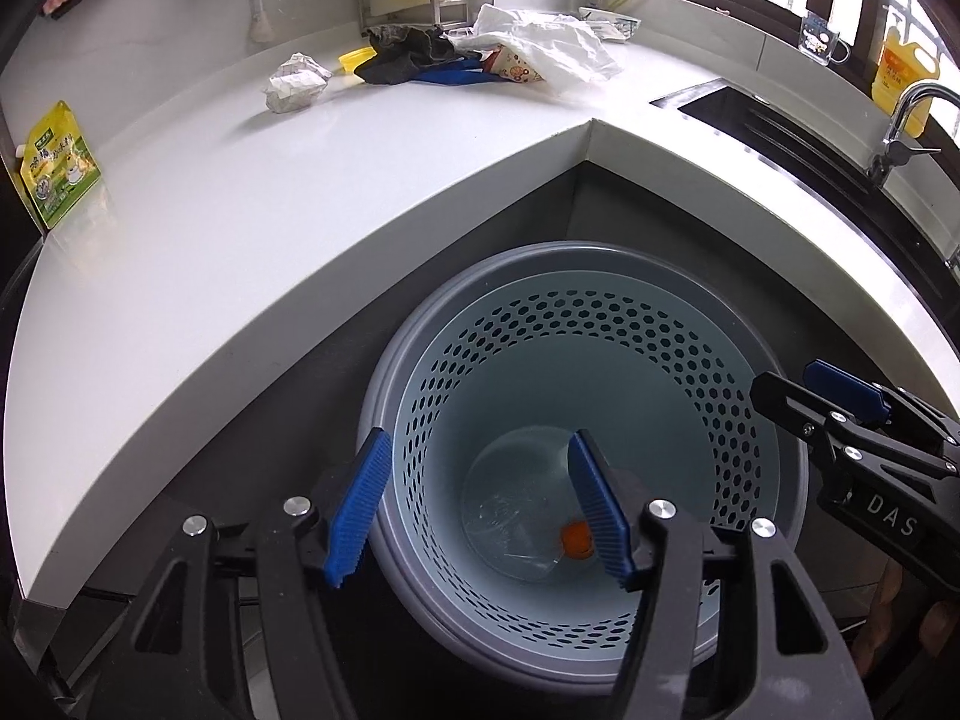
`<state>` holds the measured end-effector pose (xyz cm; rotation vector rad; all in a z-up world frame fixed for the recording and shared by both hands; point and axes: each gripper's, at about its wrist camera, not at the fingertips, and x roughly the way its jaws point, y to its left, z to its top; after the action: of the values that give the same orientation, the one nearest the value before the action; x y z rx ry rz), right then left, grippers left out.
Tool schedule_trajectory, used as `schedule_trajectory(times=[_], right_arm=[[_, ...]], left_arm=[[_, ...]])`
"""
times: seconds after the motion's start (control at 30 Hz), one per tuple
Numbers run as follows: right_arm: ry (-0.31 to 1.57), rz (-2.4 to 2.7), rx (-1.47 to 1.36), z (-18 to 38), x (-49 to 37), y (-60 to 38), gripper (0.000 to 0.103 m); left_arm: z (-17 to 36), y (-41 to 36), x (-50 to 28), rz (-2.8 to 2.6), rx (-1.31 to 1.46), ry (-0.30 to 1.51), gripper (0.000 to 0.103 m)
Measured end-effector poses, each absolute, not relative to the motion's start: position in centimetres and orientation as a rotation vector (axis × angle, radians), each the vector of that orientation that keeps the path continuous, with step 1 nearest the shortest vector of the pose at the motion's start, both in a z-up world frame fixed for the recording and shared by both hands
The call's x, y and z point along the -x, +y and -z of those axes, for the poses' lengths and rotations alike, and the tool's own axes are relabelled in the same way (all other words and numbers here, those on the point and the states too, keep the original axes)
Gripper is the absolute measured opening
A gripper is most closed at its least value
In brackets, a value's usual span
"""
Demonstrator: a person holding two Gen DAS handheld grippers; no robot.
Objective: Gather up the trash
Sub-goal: 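Carry peel and cups over the gray basket and open both grippers, then raise both open grippers from the basket back toward the counter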
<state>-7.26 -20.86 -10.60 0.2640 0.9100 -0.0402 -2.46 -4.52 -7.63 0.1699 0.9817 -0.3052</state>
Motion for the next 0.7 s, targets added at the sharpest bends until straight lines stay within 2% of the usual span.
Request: schedule_trajectory(times=[0.7], right_arm=[[0.916,0.058,-0.262,10.51,7.66,-20.91,0.058]], left_arm=[[7.37,-4.17,2.61,0.316,-0.155,0.965,0.063]])
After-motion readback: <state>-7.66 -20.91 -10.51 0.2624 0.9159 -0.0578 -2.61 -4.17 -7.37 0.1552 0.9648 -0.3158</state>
